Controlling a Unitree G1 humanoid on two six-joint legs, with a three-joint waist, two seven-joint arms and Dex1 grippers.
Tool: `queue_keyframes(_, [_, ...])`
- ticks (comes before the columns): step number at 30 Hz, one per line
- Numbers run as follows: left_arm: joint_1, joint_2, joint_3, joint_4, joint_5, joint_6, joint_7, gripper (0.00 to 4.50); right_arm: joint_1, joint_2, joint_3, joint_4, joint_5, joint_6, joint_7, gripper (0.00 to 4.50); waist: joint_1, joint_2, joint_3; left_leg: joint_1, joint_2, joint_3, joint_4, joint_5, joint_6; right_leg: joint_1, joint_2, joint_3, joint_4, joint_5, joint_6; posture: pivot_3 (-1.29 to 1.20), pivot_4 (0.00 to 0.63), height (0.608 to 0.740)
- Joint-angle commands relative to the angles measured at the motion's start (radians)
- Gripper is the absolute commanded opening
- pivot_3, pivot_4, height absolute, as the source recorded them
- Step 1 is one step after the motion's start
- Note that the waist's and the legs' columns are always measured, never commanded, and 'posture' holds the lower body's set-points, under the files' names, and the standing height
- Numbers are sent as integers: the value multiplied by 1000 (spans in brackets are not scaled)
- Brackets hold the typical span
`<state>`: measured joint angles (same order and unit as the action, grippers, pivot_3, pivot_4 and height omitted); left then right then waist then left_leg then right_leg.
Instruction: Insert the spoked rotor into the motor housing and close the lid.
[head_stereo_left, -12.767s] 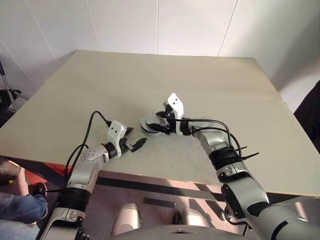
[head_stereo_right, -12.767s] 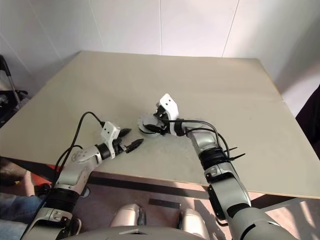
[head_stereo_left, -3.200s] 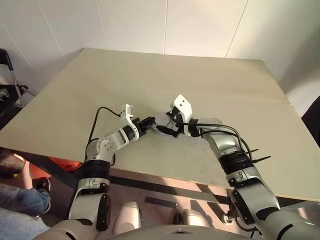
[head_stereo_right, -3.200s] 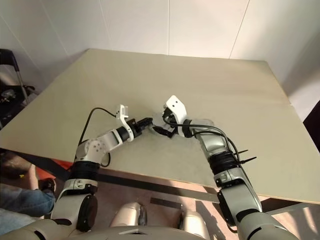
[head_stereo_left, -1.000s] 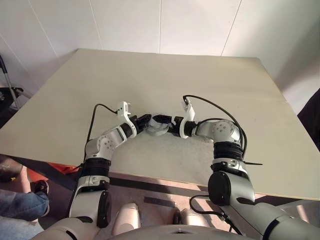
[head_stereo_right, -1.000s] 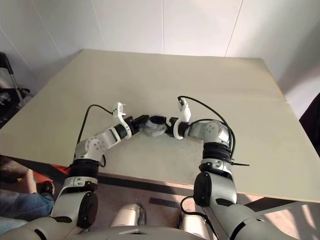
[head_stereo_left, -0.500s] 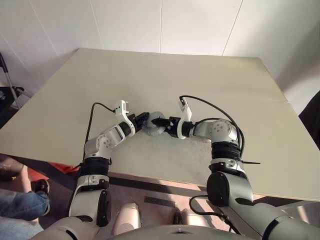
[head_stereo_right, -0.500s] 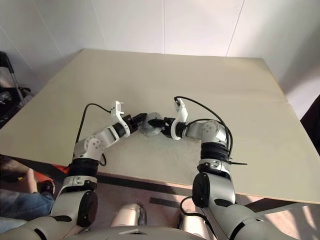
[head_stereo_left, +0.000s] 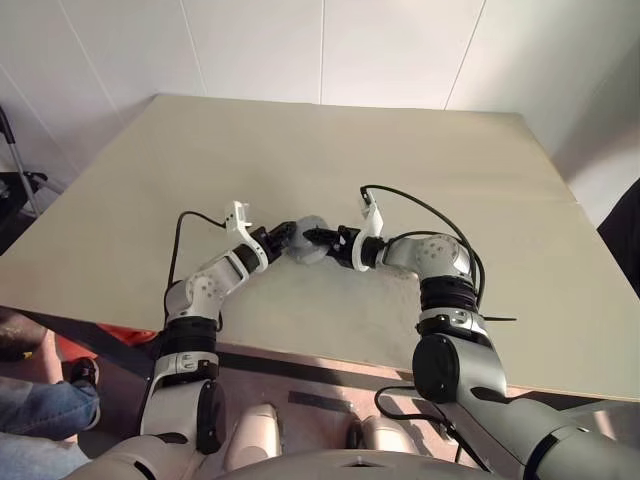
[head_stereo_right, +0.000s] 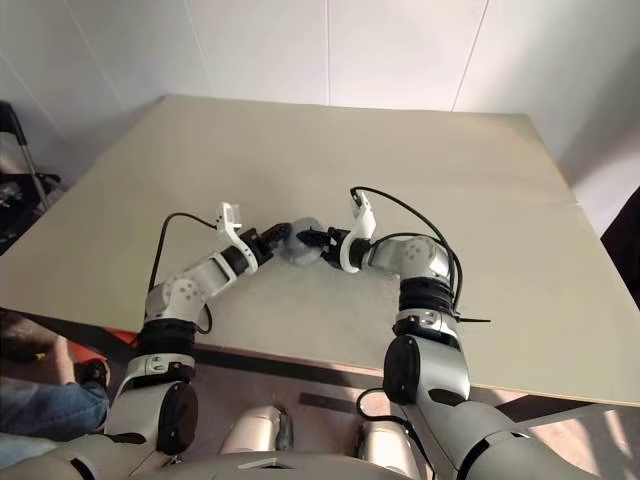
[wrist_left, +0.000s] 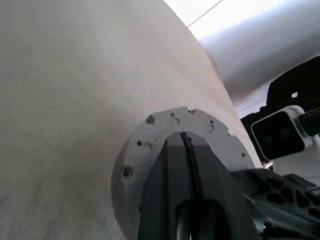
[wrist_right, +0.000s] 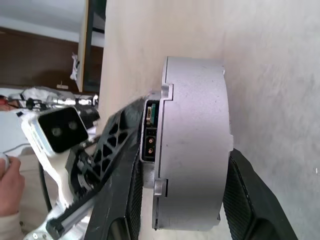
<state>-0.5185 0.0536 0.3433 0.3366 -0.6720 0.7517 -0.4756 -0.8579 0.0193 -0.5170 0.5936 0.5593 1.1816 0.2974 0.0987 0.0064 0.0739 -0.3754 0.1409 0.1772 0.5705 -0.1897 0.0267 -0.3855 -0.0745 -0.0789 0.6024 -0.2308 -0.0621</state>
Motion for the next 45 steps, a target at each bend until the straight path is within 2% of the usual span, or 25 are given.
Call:
queue_keyframes(1, [17, 13, 32, -63, -57, 14, 3, 0, -88, -26, -35, 30, 62, -78, 22, 2135, 1, 0, 0, -4, 0, 0, 4, -1, 2, -4, 0, 0, 5, 0, 0, 0, 0, 740])
queue_keyframes(2, [27, 18, 38, -75, -66, 14, 2, 0, -100, -33, -35, 49, 59, -89, 23, 2135, 1, 0, 0, -7, 1, 0, 5, -1, 2, -6, 0, 0, 5, 0, 0, 0, 0, 740])
queue_keyframes(5, [51, 25, 59, -101, -104, 23, 0, 624, -131, -50, -33, 96, 62, -117, 29, 2135, 1, 0, 0, -8, 1, 0, 6, -2, 3, -6, 0, -1, 5, 0, 0, 0, 0, 740])
queue_keyframes(11, [58, 6, 116, -112, -212, 54, 14, 2612, -182, -60, -35, 143, 86, -137, 41, 2135, 3, 0, 1, -9, 3, 0, 9, -2, 3, -6, 0, -1, 5, 0, -1, 0, 0, 740])
queue_keyframes(16, [37, -10, 153, -75, -300, 133, 87, 4312, -200, -60, -31, 118, 119, -87, 43, 2135, 6, 0, 1, -8, 3, 0, 11, -2, 3, -5, 0, -1, 5, 0, -1, 0, 0, 740])
queue_keyframes(17, [31, -14, 161, -65, -327, 157, 92, 4445, -206, -59, -36, 107, 133, -67, 40, 2135, 6, 0, 1, -8, 3, 0, 11, -2, 3, -5, 0, -1, 6, 0, -1, 0, 0, 740])
queue_keyframes(28, [-50, -64, 224, 19, -541, 246, 99, 4445, -157, 4, -16, -80, 225, 89, -7, 2135, 14, 0, 1, -9, 3, 0, 11, -2, 3, -6, 0, -2, 6, 0, -1, 0, 0, 740])
queue_keyframes(38, [-76, -52, 237, 59, -560, 202, 98, 4445, -124, 14, 1, -117, 236, 97, -36, 2135, 30, 0, 1, -9, 3, 0, 11, -2, 3, -6, 0, -1, 6, 1, 2, 0, 0, 740])
queue_keyframes(41, [-73, -50, 229, 61, -543, 185, 105, 3887, -121, 16, 3, -120, 239, 95, -43, 2135, 30, 0, 1, -9, 3, 0, 11, -2, 3, -6, 0, -2, 6, 2, 3, 0, 0, 740])
queue_keyframes(45, [-68, -48, 223, 58, -538, 180, 103, 2513, -118, 18, 7, -118, 237, 89, -47, 2135, 30, 0, 1, -9, 3, 0, 11, -2, 2, -6, 0, -1, 6, 2, 4, 0, 0, 740])
